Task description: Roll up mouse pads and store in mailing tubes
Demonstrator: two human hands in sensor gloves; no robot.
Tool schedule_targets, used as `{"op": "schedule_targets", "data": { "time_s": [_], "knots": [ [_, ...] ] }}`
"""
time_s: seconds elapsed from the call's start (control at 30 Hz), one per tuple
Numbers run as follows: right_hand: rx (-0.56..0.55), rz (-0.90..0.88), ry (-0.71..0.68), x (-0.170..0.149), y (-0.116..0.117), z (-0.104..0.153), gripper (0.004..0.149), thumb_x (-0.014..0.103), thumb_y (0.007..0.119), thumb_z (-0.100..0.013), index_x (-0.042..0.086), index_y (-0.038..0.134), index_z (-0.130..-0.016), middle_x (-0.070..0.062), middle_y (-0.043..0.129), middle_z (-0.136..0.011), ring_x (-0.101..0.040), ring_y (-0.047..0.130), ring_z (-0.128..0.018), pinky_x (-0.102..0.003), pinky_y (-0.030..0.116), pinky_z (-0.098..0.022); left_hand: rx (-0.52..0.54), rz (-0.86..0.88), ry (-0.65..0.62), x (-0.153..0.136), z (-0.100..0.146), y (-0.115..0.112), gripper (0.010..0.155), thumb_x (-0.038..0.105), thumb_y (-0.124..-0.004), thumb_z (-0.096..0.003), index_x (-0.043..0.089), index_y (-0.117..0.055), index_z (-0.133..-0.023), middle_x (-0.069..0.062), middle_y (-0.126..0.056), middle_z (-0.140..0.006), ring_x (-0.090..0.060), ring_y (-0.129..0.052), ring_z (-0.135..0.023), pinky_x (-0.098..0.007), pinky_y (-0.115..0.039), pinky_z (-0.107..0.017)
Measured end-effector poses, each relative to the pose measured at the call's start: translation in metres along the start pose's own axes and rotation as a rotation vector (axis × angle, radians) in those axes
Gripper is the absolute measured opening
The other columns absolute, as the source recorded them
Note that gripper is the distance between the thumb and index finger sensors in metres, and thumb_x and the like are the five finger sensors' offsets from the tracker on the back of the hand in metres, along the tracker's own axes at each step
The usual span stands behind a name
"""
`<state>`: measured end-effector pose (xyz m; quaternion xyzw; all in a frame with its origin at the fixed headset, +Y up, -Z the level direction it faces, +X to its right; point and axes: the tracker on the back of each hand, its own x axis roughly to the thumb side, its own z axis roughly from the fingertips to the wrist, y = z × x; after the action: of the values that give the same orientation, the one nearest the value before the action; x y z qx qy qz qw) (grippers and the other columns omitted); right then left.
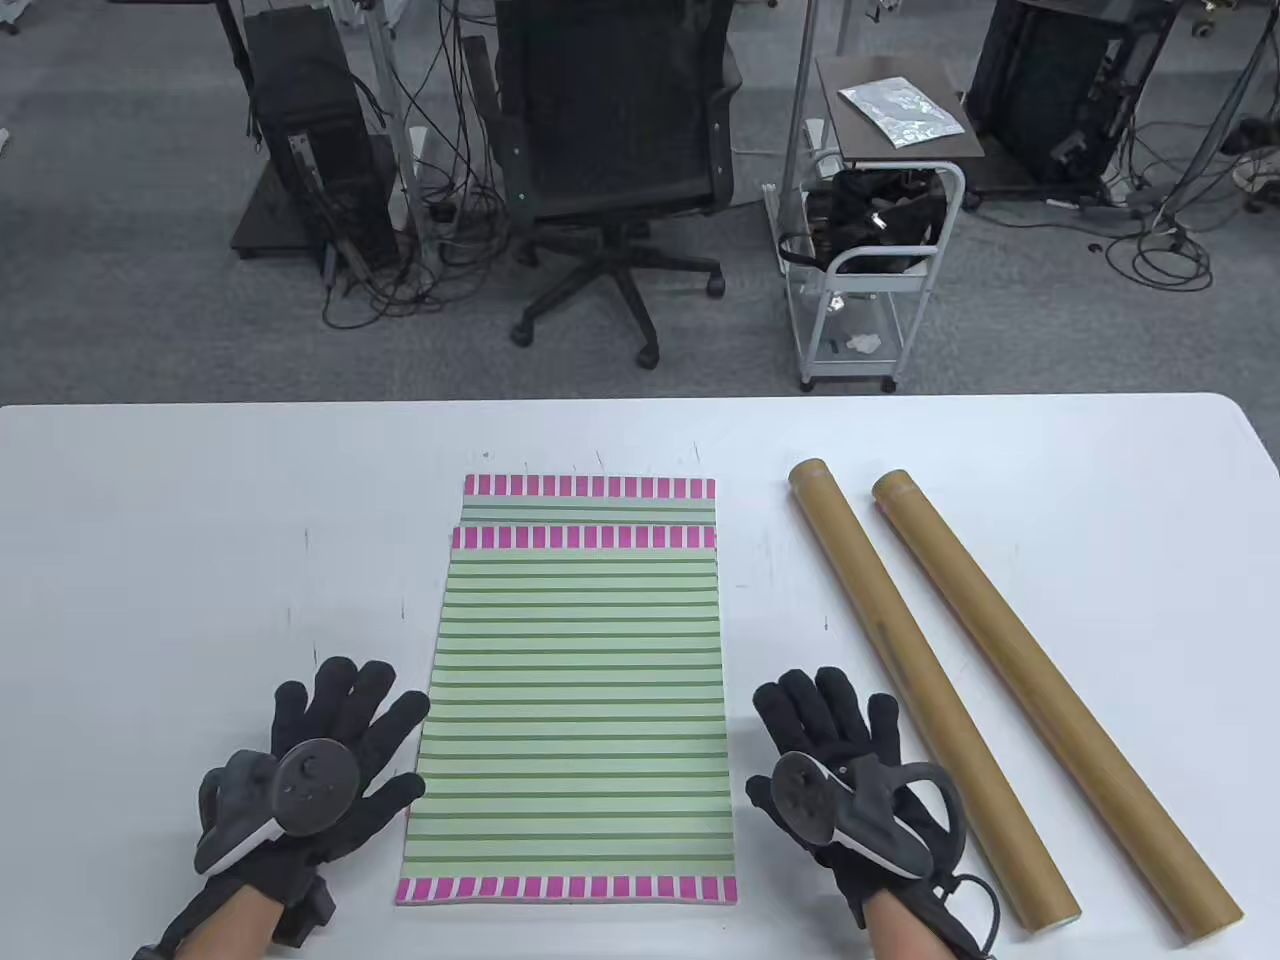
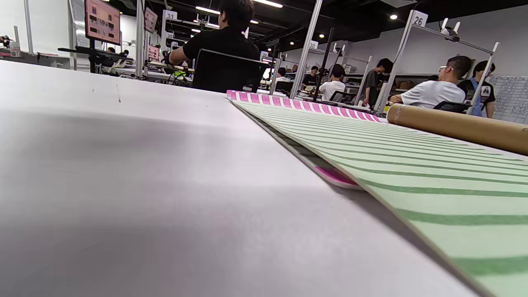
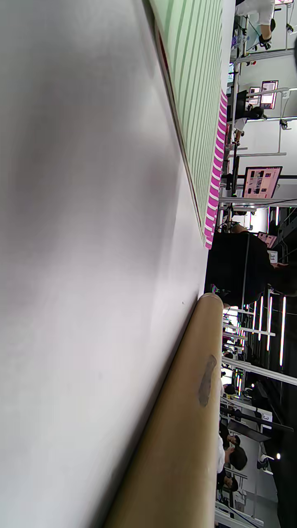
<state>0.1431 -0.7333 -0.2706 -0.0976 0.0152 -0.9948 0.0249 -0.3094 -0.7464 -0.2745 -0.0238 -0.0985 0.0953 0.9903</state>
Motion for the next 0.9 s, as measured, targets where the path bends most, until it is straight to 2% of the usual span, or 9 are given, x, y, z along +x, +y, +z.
{"op": "schedule_targets", "data": {
  "time_s": [0.9],
  "knots": [
    [0.028, -0.031, 0.032, -0.0079, 0.0013, 0.0011, 0.085, 0.065, 0.059, -0.042, 0.037, 0.016, -0.109, 0.007, 0.017, -0.121, -0.03, 0.016, -0.112, -0.061, 0.027, -0.078, -0.01, 0.003, 0.011, -0.0029, -0.0011, -0.0005, 0.077, 0.074, -0.058, -0.0369, 0.06, -0.03, -0.107, 0.022, -0.012, -0.123, -0.01, 0.0, -0.117, -0.048, -0.007, -0.088]
  ]
}}
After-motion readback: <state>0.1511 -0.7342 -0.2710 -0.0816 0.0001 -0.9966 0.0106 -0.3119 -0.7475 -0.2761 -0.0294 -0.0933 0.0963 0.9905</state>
